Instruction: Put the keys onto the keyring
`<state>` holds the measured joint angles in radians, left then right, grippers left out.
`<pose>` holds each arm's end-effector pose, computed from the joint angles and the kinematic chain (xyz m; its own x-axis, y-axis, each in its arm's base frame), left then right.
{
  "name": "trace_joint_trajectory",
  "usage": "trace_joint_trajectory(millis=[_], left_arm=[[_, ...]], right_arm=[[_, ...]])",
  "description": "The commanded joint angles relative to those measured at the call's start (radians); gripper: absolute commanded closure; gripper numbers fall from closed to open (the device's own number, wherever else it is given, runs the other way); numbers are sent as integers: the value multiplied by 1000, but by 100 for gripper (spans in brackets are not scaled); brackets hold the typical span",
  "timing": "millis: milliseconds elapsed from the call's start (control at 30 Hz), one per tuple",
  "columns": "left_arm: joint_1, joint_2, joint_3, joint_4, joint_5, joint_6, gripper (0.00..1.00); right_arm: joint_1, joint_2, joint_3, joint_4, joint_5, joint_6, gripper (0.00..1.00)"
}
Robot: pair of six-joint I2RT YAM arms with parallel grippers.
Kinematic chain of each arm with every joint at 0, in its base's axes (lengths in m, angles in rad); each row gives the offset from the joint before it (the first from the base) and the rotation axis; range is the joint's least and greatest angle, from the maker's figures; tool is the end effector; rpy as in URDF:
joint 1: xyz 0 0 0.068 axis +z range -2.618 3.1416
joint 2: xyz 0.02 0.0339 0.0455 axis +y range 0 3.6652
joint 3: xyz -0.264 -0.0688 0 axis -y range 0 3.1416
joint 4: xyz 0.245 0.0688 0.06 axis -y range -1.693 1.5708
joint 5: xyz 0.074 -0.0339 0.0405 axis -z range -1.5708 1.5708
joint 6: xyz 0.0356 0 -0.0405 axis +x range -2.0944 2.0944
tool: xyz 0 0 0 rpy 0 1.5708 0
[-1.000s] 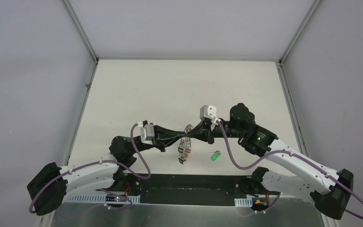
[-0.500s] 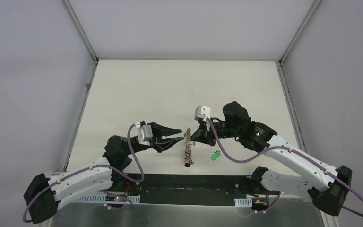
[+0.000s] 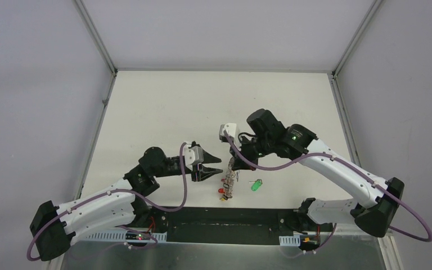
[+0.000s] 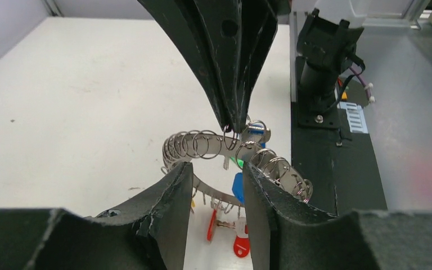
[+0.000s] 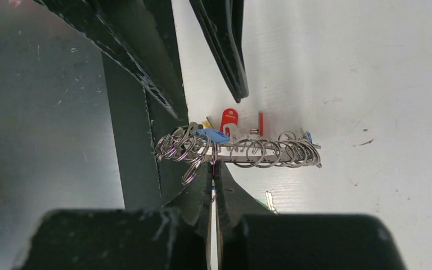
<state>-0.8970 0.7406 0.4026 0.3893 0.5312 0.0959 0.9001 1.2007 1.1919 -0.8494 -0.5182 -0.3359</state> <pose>0.0987 -0.1525 0.2724 0.1266 -0.0262 -0.9916 0.9818 0.1458 0.1215 0.1345 0.1979 0.3381 -0.1533 -0.6540 -0.7408 -0.9876 0.0749 0.1383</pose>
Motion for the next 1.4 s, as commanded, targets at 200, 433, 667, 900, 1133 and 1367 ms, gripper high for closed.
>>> trace_joint_trajectory(millis=[200,433,667,900,1133,1367], left_arm=[[-9,149,37,154,83,-16,66],[-29,236,17,309,114,-64,71],[-35,234,5,322,115,-68,79],[-36,138,-4,216,45,-55,69],[-37,121,-7,175,51,-92,68],[-37,179,-9,219,-2,-177,70]], right_arm=[[-7,140,218,-268,-74,-42,100],[-16,189,238,-284,-117,-31,100],[-20,176,221,-256,-98,-29,100],[-24,157,200,-234,-83,-20,100],[-24,132,179,-189,-94,-15,100],[-24,77,131,-126,-110,-27,100]])
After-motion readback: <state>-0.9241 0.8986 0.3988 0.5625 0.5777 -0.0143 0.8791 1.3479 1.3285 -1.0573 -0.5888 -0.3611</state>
